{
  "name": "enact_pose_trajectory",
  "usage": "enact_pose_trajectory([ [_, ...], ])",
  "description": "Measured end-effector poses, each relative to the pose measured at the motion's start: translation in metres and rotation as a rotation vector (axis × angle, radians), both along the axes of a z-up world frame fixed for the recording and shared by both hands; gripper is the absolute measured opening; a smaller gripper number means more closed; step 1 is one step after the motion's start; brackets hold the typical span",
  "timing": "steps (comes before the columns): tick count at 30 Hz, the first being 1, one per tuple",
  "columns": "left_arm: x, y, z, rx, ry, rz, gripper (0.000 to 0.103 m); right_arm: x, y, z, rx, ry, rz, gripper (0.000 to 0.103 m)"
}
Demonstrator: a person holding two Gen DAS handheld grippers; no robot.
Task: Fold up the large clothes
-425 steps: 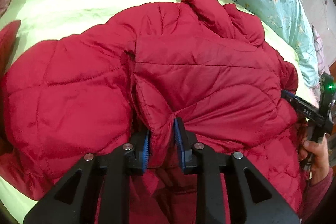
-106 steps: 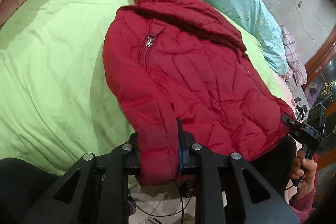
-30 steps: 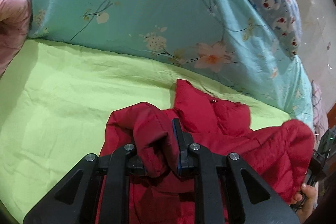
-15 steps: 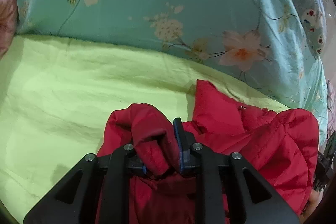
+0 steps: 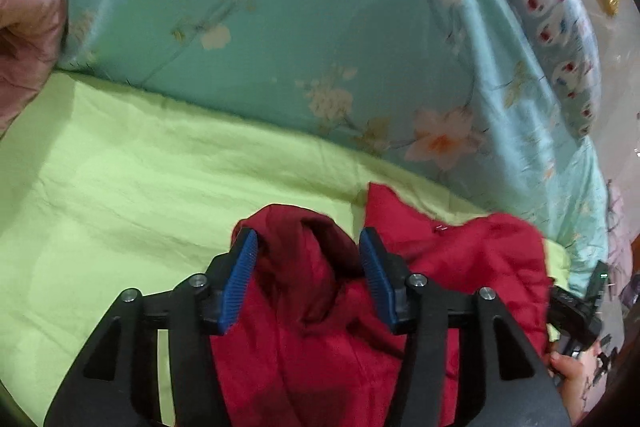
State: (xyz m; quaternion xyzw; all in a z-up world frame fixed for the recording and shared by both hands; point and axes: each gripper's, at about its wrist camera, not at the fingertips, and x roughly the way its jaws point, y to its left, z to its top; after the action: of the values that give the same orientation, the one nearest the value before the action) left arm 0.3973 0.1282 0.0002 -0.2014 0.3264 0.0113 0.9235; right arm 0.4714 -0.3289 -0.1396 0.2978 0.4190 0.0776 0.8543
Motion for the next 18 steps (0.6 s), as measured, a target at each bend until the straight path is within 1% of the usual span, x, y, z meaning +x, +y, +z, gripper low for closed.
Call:
enact_pose_trajectory([
  [3,-0.021,-0.005,0.016,-0.015,-0.030,-0.046,0.052,-0.002,-0.008,-0.001,0.057,0.006,-0.016,0.031],
  [5,-0.033,-0.018,0.022,-0.011,-0.038,-0.094,0.052,-0.003,-0.012,0.001,0.082,0.005,-0.024,0.039],
  [6,-0.038,-0.025,0.024,-0.011,-0.040,-0.124,0.052,-0.005,-0.014,0.003,0.091,0.003,-0.031,0.041],
  [7,-0.043,-0.034,0.024,-0.008,-0.036,-0.156,0.052,-0.007,-0.016,0.007,0.097,-0.003,-0.038,0.046],
  [8,-0.046,-0.042,0.023,-0.003,-0.031,-0.180,0.052,-0.010,-0.018,0.011,0.092,-0.014,-0.049,0.054],
  [9,-0.051,-0.051,0.022,-0.003,-0.029,-0.210,0.052,-0.013,-0.020,0.016,0.070,-0.023,-0.062,0.057],
  [10,-0.055,-0.060,0.021,-0.009,-0.026,-0.242,0.052,-0.018,-0.022,0.025,0.021,-0.040,-0.084,0.064],
  [11,-0.058,-0.065,0.020,-0.014,-0.023,-0.263,0.052,-0.023,-0.024,0.033,-0.021,-0.061,-0.097,0.065],
  [12,-0.062,-0.074,0.018,-0.020,-0.020,-0.289,0.052,-0.029,-0.025,0.041,-0.042,-0.088,-0.095,0.065],
  [15,-0.071,-0.094,0.016,-0.039,-0.018,-0.342,0.052,-0.046,-0.021,0.060,-0.056,-0.136,-0.054,0.065],
  [18,-0.081,-0.112,0.016,-0.025,-0.028,-0.381,0.052,-0.065,-0.005,0.072,-0.064,-0.171,0.009,0.065],
])
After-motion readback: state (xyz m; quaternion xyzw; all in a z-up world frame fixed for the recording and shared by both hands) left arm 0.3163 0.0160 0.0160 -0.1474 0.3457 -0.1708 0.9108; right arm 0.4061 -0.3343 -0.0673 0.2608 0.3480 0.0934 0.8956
